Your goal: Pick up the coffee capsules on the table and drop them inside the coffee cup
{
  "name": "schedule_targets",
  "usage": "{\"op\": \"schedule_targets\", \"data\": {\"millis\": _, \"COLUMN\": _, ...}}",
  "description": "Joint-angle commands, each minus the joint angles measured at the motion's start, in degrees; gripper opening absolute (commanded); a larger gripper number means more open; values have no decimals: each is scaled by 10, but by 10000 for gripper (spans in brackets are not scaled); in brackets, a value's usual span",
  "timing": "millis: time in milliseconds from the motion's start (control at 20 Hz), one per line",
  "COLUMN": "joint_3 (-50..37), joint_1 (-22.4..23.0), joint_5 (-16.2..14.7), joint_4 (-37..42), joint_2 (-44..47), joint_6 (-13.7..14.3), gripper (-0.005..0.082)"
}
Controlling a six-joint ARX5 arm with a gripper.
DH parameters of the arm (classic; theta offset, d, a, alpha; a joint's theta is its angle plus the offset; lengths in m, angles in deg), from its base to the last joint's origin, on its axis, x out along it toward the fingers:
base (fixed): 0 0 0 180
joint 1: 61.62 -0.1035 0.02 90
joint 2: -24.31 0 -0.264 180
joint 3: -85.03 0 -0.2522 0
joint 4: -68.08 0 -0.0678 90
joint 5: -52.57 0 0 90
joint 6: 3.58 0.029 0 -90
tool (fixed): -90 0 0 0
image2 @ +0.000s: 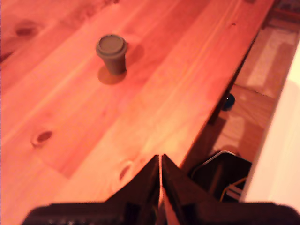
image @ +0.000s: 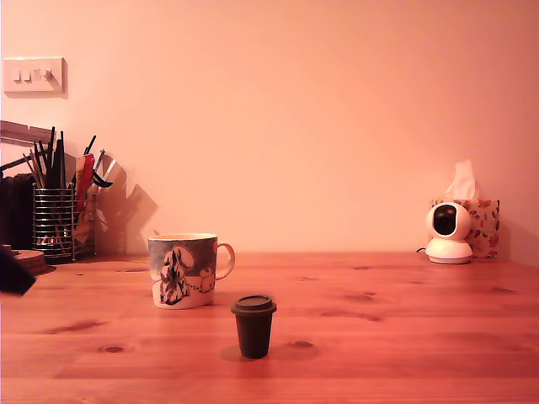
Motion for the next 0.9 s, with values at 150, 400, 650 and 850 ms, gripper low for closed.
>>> {"op": "schedule_targets", "data": {"millis": 150, "joint_3": 1, "joint_1": -23, "joint_5": 7, "joint_4": 14, "joint_2": -30, "joint_6": -17, "gripper": -18}}
{"op": "schedule_targets", "data": {"millis": 400, "joint_3": 1, "joint_1": -47, "joint_5": 20, "joint_4": 32, "joint_2": -71, "joint_6": -29, "gripper": 377}}
{"op": "schedule_targets", "data": {"millis": 650, "joint_3": -13, "joint_1": -47, "joint_5": 42, "joint_4": 52, "joint_2": -73, "joint_6": -64, "gripper": 537}}
{"op": "schedule_targets", "data": {"millis": 850, "joint_3": -40, "joint_1": -46, "joint_5": 42, "joint_4": 113, "joint_2": -73, "joint_6": -77, "gripper": 537}}
